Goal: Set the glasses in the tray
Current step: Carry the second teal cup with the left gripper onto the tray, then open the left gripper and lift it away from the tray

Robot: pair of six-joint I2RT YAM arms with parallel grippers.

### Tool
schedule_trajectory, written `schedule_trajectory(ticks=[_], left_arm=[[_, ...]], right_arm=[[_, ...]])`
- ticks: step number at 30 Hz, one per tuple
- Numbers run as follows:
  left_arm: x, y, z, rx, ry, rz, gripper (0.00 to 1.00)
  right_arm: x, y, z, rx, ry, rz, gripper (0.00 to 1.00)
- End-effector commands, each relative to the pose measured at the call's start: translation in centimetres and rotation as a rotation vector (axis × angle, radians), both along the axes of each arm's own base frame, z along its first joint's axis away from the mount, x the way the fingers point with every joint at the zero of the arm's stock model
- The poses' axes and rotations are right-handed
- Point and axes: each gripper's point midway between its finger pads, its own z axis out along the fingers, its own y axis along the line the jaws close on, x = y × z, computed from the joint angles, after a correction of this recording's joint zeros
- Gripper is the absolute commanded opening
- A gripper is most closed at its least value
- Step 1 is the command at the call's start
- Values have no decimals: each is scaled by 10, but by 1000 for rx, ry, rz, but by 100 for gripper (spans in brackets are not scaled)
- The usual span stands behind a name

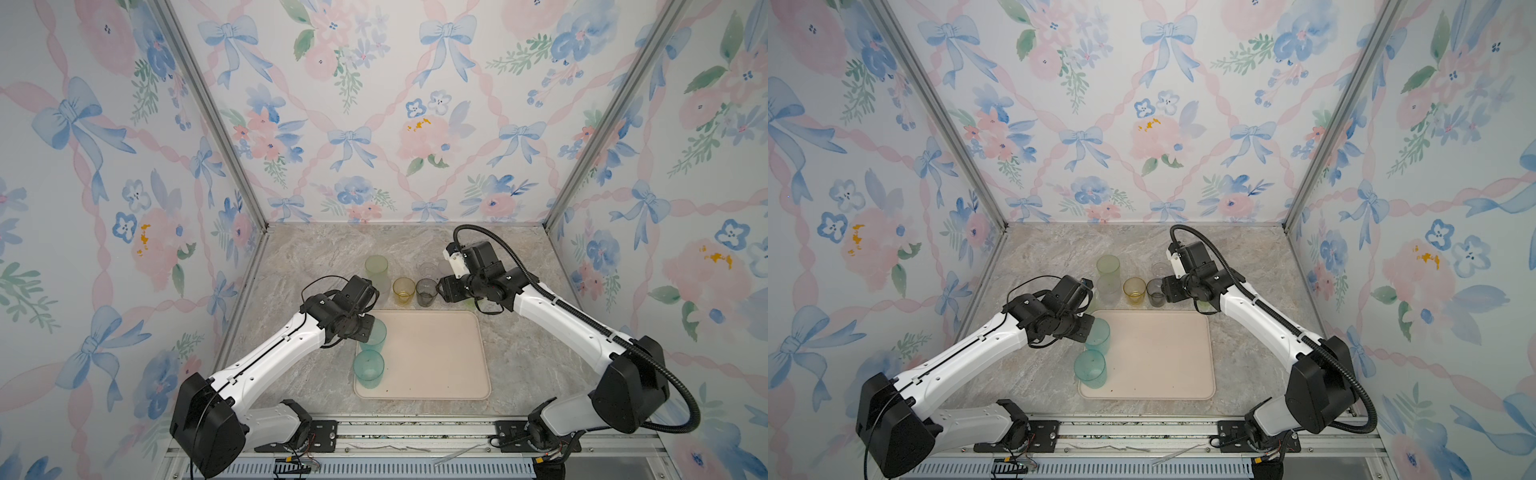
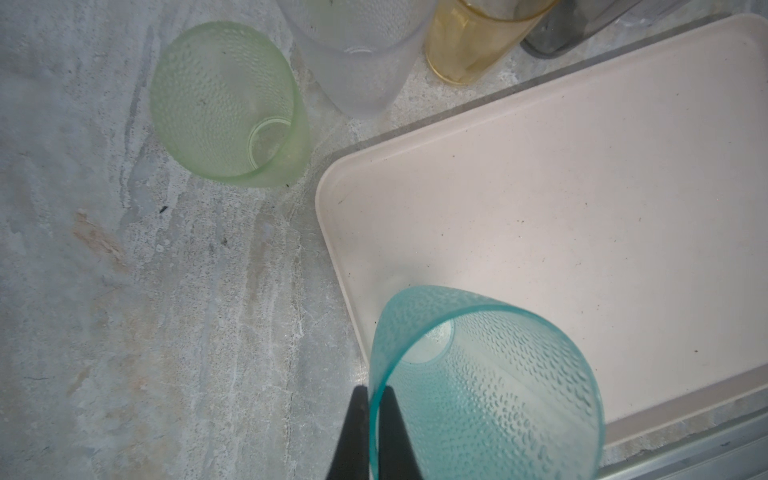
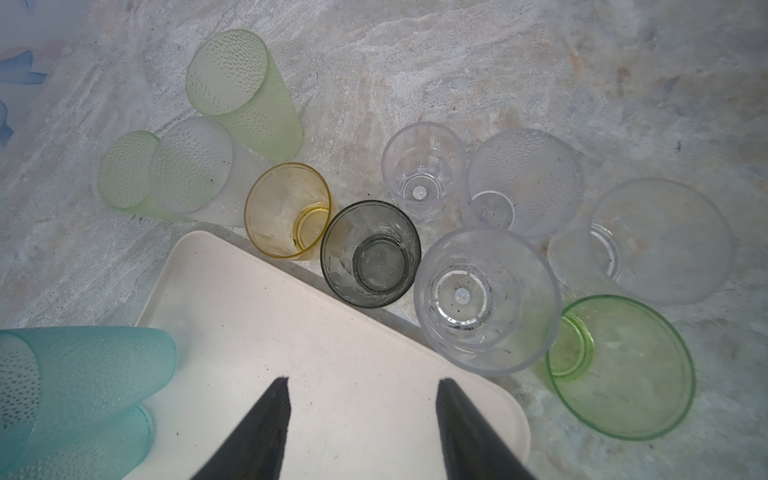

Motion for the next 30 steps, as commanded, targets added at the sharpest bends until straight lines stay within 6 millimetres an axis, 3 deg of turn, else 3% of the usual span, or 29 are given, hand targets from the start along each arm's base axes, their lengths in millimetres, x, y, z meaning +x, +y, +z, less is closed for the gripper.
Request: schedule_trajectory(ticks=[1, 20, 30], left_arm=[[1, 0, -8, 10, 11, 20, 3], [1, -3, -19, 6, 35, 24, 7], [1, -4, -16, -4, 29, 17, 17]], right_arm=[[-6, -1, 3, 12, -2, 1, 60], [-6, -3, 0, 7, 1, 1, 60], [-6, -3, 1, 7, 3, 0, 60]])
